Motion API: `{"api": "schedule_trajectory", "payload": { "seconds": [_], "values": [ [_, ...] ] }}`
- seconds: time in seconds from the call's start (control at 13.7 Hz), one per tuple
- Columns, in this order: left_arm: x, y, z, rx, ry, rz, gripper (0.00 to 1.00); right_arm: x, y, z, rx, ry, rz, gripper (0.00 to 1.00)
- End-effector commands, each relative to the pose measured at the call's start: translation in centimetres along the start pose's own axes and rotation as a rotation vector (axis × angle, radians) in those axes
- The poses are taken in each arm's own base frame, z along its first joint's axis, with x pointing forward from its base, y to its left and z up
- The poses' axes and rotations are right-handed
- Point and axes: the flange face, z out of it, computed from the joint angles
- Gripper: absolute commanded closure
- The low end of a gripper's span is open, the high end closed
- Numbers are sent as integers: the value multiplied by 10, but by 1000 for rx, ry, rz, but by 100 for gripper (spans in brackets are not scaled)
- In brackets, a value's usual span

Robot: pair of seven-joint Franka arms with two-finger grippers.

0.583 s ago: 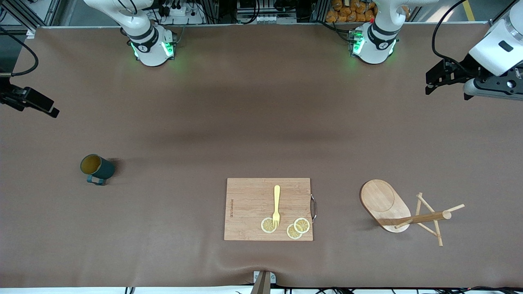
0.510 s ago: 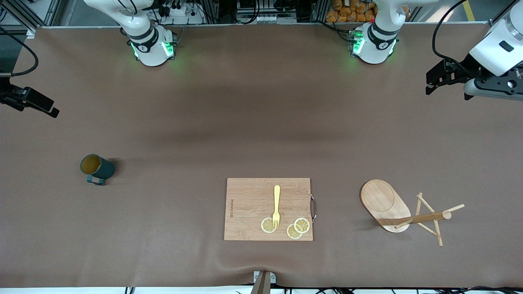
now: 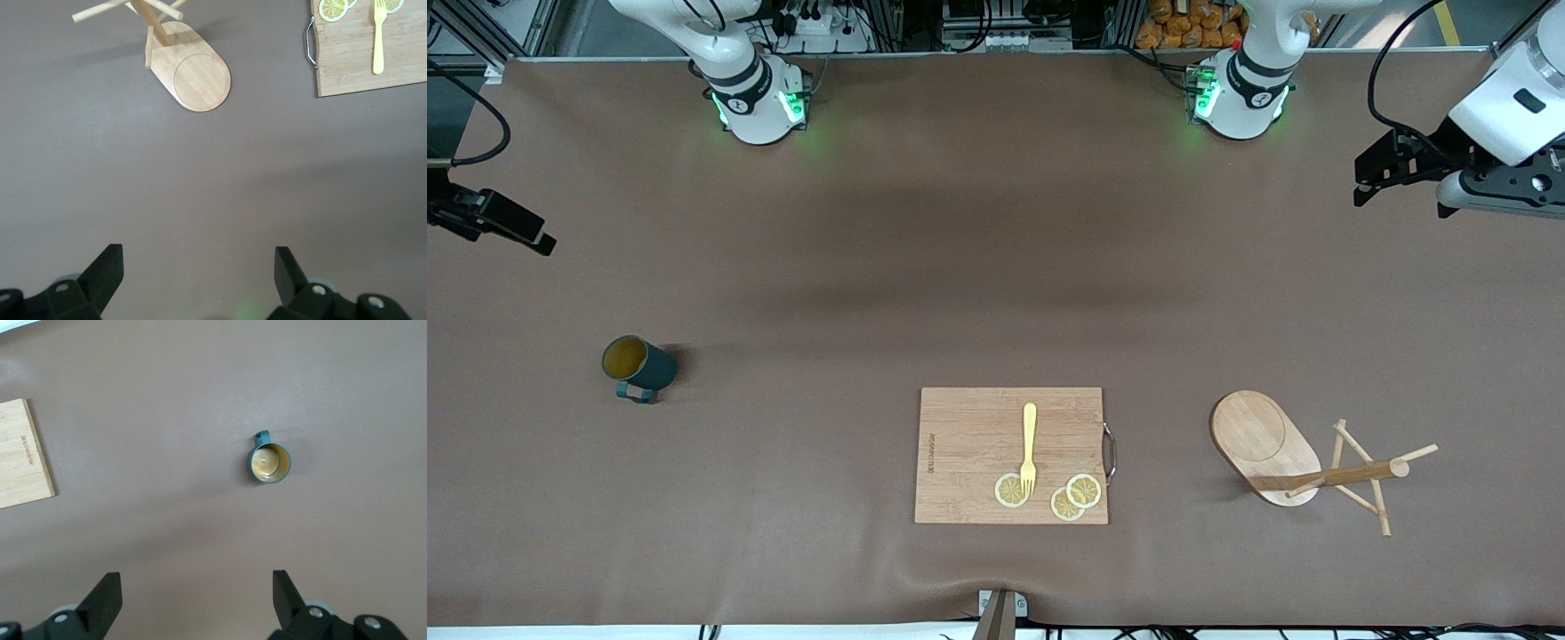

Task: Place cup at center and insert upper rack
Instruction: 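Move the right gripper toward the teal mug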

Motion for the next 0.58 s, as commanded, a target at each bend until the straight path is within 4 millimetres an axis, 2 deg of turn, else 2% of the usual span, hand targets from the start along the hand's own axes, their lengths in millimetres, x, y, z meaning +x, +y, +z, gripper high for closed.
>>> {"api": "schedule_trajectory", "payload": {
  "seconds": [0.0,0.15,0.22,0.29,0.51],
  "values": [
    [0,-2,-4,-8,-4,-4,0,4,-1,-1,-9,-9,0,0],
    [0,-3,-3,-8,-7,-3,0,6,0,1,-18,-9,-1,0],
    [0,-3,-4,-8,-5,-1,0,8,1,7,-21,-20,3,0],
    [0,-2,-3,-8,-7,0,0,17,1,22,-27,-46,5,0],
    [0,-3,-3,-6,-5,2,0,20,-5,39,-34,-79,-2,0]
  ]
}}
